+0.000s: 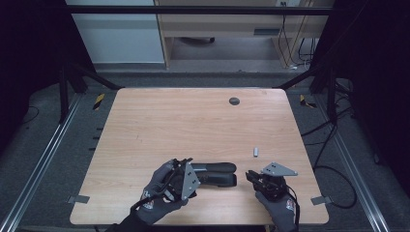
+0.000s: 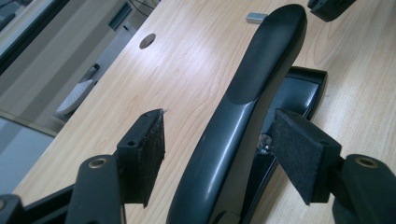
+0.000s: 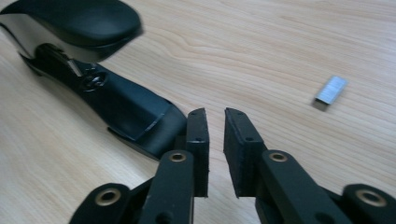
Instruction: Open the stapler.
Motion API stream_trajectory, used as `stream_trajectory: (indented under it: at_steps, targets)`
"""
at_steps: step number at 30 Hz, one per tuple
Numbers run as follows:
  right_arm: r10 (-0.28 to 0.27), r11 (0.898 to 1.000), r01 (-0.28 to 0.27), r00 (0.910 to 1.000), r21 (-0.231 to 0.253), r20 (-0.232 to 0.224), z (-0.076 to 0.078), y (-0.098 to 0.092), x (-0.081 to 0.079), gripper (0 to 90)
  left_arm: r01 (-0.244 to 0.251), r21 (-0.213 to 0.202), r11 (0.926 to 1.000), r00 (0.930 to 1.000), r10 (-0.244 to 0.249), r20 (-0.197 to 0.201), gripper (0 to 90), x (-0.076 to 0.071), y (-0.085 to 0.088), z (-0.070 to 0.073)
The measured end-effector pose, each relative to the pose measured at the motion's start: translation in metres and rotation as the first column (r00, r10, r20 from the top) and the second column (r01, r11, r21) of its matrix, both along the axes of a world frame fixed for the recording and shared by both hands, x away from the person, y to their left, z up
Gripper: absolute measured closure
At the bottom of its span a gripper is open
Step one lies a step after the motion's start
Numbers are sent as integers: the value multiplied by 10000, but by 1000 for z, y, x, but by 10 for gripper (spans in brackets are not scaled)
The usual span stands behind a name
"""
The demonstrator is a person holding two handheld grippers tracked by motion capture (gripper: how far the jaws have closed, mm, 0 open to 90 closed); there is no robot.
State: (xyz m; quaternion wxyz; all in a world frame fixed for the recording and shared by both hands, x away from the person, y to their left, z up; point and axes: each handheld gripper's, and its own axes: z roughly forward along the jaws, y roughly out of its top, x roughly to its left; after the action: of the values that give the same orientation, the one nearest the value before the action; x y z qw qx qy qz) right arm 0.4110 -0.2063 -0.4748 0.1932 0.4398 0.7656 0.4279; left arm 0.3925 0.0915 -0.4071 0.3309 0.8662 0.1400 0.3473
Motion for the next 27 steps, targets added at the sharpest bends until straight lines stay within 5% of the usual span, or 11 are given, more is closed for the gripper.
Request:
stream_trajectory:
  at_steps: [13, 27]
  targets:
    - [-650, 9979, 651, 9976, 0, 244, 2, -22, -3, 692, 224, 543, 9983, 9996, -234, 177, 327, 1, -26, -3]
    - [-547, 9985, 549, 9982, -83, 235, 1, -22, -4, 695, 273, 1141, 9931, 9982, -332, 498, 320, 3, -46, -8]
